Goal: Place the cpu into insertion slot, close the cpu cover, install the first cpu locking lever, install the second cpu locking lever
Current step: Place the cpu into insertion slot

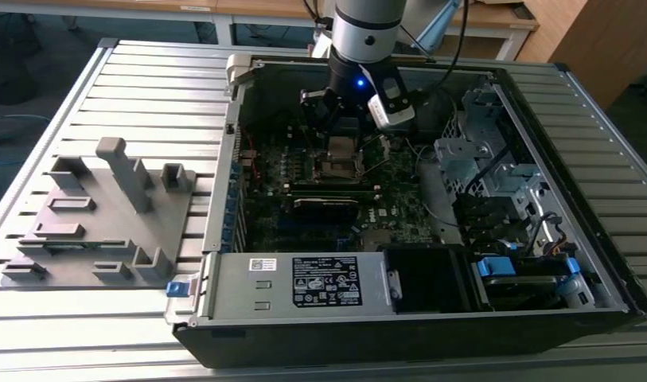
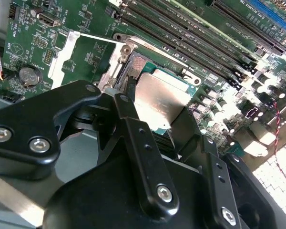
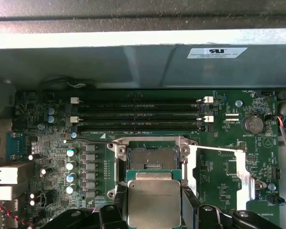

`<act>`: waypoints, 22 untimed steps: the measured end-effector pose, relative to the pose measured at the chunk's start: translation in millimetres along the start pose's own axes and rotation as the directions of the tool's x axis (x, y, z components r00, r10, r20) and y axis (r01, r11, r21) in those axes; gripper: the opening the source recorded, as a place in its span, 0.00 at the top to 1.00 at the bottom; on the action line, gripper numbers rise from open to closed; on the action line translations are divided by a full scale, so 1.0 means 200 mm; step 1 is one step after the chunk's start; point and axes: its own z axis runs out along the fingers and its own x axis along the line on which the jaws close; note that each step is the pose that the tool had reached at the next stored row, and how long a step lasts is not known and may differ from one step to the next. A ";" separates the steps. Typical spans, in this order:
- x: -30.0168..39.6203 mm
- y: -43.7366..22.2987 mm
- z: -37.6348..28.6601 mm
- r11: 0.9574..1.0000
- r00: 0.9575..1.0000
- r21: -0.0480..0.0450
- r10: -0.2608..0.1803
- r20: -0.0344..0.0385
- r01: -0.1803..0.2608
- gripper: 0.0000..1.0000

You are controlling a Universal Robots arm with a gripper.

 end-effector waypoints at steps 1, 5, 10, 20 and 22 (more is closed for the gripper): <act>0.000 0.000 0.000 1.000 1.000 0.000 0.000 0.000 0.000 0.46; 0.000 0.000 0.003 1.000 1.000 -0.001 0.026 0.001 -0.026 0.46; 0.000 0.000 0.010 0.993 0.993 -0.002 0.115 0.003 -0.115 0.46; 0.000 0.000 0.013 0.986 0.986 -0.003 0.167 0.004 -0.167 0.46; 0.000 0.000 0.013 0.986 0.986 -0.003 0.168 0.004 -0.168 0.46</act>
